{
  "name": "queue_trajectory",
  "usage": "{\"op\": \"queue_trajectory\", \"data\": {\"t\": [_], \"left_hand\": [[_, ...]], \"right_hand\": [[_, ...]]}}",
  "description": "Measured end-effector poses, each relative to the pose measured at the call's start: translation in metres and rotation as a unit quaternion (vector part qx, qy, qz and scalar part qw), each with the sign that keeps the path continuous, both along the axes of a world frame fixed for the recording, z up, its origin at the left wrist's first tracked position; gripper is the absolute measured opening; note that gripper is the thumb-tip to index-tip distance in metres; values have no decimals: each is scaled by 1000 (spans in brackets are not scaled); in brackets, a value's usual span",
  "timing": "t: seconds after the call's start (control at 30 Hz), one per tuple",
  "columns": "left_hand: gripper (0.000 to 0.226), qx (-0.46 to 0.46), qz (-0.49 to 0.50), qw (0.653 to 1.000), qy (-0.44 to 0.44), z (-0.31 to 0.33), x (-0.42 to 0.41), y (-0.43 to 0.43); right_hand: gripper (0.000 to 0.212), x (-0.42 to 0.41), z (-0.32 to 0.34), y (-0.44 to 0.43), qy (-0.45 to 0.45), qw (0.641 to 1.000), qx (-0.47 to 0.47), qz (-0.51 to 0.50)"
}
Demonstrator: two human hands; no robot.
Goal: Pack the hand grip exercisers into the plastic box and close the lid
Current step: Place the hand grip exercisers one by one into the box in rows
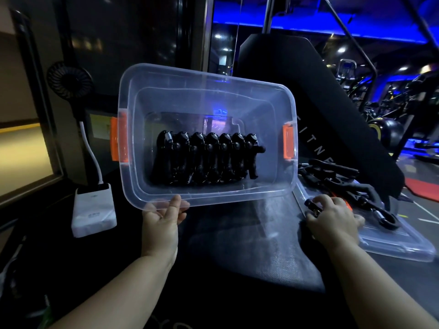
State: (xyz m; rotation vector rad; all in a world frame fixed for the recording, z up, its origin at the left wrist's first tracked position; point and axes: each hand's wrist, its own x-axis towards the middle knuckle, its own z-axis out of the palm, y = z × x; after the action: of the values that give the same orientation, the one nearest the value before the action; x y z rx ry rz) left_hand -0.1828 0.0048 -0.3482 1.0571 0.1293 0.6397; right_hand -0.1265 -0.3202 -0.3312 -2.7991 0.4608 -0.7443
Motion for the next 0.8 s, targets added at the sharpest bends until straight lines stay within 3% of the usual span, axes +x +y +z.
{"op": "queue_trajectory", "data": {"t": [0.1, 0.43, 0.6, 0.8], "left_hand": [[15, 1, 0, 1000, -1, 0, -1, 0], [15, 6, 0, 1000, 8, 2, -3, -1], [14, 6, 1, 1000, 5, 3, -4, -1], [16, 5, 1, 1000, 14, 2, -2, 0]], "right_hand": [[45, -4, -1, 5, 28, 998, -45, 24], [58, -6, -1, 7, 75, 989, -116, 53], [59, -8, -1, 8, 35, 993, -98, 49], [61, -13, 2, 17, -79, 991, 14, 103]]}}
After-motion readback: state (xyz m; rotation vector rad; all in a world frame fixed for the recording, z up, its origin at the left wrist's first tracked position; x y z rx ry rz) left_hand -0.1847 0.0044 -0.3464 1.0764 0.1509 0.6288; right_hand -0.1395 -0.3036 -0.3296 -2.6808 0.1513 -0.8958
